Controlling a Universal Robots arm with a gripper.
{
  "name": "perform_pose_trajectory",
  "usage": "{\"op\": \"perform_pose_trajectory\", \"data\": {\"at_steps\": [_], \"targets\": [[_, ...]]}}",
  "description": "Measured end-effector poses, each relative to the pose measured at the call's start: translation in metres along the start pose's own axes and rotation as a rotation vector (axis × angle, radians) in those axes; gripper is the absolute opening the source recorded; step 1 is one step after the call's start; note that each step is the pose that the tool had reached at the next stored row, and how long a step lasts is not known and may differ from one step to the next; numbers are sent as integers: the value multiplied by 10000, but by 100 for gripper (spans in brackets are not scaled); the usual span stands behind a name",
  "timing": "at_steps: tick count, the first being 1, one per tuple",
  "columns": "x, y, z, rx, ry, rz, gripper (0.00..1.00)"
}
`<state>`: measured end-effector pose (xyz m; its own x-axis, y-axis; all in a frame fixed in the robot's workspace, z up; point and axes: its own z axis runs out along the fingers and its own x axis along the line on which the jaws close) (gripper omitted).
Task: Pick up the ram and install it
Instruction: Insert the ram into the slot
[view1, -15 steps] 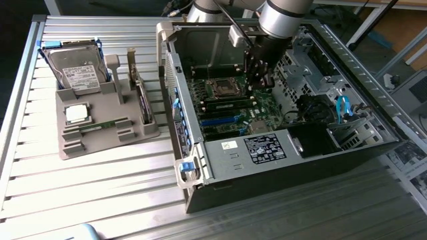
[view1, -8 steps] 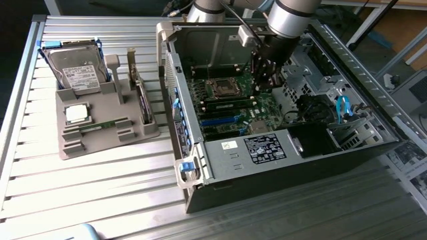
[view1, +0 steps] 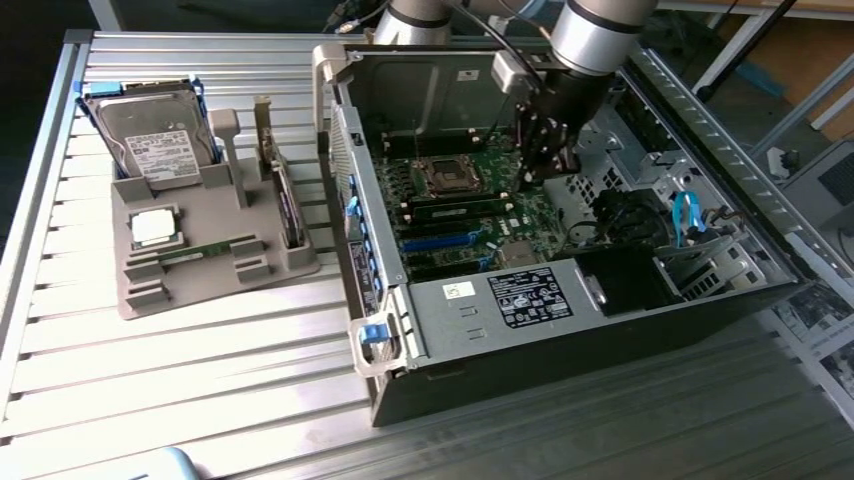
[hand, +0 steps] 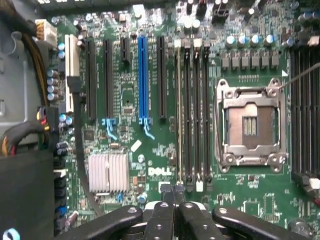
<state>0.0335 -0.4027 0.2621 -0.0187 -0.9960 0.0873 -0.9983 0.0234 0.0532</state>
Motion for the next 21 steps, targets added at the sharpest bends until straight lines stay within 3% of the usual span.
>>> {"op": "perform_pose_trajectory", "data": {"at_steps": [11, 16, 21], "targets": [[-5, -218, -11, -2, 163, 9, 11], [-7, -344, -19, -11, 290, 14, 11], [-8, -441, -30, -76, 403, 14, 11]]}}
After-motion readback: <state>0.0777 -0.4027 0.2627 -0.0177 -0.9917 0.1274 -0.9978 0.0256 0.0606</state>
